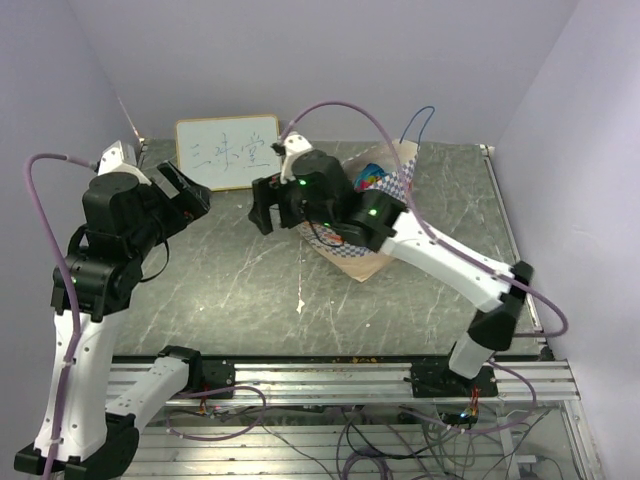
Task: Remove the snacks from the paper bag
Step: Move the paper bag to the center of the board, then adjust the paper bag at the center of the board, then take out the snack from the paper bag.
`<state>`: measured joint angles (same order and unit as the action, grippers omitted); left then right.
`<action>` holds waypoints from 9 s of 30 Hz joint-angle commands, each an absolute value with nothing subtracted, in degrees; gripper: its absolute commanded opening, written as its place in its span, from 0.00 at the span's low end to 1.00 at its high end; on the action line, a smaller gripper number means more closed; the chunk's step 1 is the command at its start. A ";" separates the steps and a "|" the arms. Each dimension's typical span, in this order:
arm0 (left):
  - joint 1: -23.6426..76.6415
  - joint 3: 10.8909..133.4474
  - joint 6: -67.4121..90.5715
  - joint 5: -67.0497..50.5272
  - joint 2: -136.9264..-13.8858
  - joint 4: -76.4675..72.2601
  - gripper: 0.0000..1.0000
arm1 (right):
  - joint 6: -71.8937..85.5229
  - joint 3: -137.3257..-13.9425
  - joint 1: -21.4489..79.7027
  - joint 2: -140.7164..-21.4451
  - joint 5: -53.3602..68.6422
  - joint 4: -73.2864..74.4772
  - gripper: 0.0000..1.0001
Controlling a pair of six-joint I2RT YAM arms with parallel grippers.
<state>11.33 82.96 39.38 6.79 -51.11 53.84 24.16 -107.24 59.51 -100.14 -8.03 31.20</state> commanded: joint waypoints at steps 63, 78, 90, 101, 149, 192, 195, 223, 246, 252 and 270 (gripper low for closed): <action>19.93 82.59 40.82 -16.20 -79.06 35.43 0.08 | 24.96 -116.52 -1.46 -111.17 27.42 29.24 0.24; 10.06 91.36 40.12 -13.32 -77.27 44.02 0.07 | 22.30 -108.93 9.08 -97.53 27.14 33.19 0.00; -3.48 102.56 35.91 -13.05 -78.09 51.54 0.07 | 28.49 -108.15 29.80 -97.88 28.79 27.45 0.00; -13.66 111.22 37.34 -19.65 -82.01 48.22 0.07 | 26.42 -112.82 42.37 -104.90 36.76 24.75 0.01; 5.45 88.46 38.27 -27.37 -69.58 40.19 0.07 | 19.04 -84.81 51.77 -87.70 9.96 39.29 0.23; -1.49 92.46 38.23 -38.11 -72.93 44.29 0.07 | 2.32 -97.20 53.75 -114.87 2.73 -7.49 0.69; -1.49 92.46 38.56 -39.55 -73.20 43.54 0.07 | 2.50 -98.96 53.96 -117.77 1.32 -8.26 0.72; -1.50 95.27 38.01 -40.05 -75.13 44.85 0.07 | 3.40 -105.36 55.34 -127.81 -1.67 -5.98 0.57; -5.46 93.98 40.25 -39.36 -74.16 44.84 0.07 | 4.44 -103.96 55.46 -125.51 0.65 -5.57 0.12; -5.57 92.55 41.08 -38.01 -73.75 44.09 0.07 | 3.79 -104.80 55.42 -121.54 -1.06 -4.81 0.00; -5.63 91.14 41.71 -34.56 -72.97 43.61 0.07 | 8.00 -95.07 54.98 -105.47 -3.70 -6.71 0.00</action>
<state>-5.08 91.50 40.97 -35.48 -74.28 45.12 6.57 -95.35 55.13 -108.66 -2.70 -5.23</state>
